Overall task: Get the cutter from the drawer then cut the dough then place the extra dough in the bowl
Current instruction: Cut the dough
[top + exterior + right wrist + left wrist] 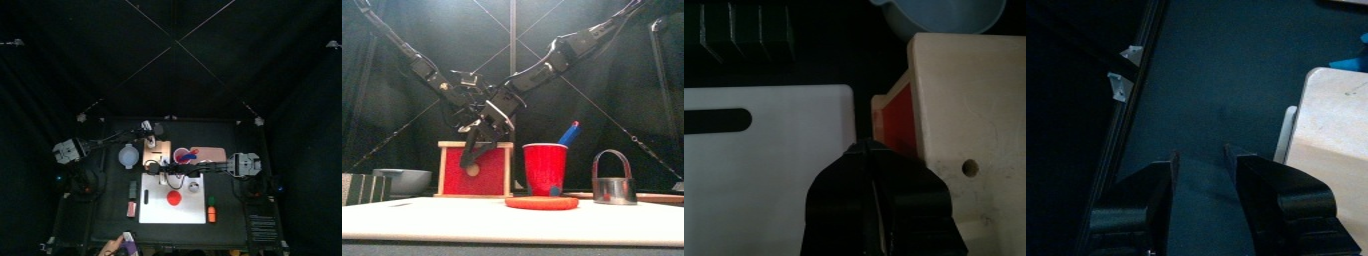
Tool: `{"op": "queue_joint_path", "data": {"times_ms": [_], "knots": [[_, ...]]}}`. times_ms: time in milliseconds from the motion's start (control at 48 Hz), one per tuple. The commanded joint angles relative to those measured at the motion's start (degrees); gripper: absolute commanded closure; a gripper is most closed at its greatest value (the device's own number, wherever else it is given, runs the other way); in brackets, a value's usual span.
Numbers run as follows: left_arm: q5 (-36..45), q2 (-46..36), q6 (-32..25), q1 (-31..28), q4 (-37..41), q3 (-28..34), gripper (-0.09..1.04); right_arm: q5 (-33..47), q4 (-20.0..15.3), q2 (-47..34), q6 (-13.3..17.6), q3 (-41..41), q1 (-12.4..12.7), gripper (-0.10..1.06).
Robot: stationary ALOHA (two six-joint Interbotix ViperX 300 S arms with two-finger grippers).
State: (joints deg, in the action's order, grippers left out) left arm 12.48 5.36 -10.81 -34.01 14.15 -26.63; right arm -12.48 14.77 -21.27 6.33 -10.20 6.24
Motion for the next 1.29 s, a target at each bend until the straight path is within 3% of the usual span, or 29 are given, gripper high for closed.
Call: {"op": "queue_joint_path", "data": {"times_ms": [21, 312, 500, 833, 1021, 1292], "knots": [[-1.8, -2.9, 0.4, -0.5, -0.4, 2.3, 0.15, -0.9, -2.5, 4.7, 0.3, 0.0, -2.8, 0.6], [-5.0, -8.2, 0.4, 0.8, -6.2, -0.5, 0.15, -8.6, -11.2, 14.1, 0.2, -8.0, -7.4, 0.59], [-12.5, -11.6, 0.3, 9.0, -12.3, -5.8, 0.15, -12.4, -12.4, 21.4, 0.2, -14.3, -8.5, 0.55], [-31.3, -14.2, 0.0, 27.0, -22.7, -14.2, 0.15, -26.2, -15.8, 29.8, 0.3, -21.0, -8.7, 0.3], [-40.5, -15.9, 0.1, 35.0, -24.5, -18.0, 0.15, -26.5, -15.1, 30.1, 0.1, -23.9, -9.1, 0.28], [-44.6, -19.8, 0.1, 38.6, -30.3, -23.5, 0.15, -27.2, -8.9, 30.1, 0.2, -25.7, -9.2, 0.28]]}}
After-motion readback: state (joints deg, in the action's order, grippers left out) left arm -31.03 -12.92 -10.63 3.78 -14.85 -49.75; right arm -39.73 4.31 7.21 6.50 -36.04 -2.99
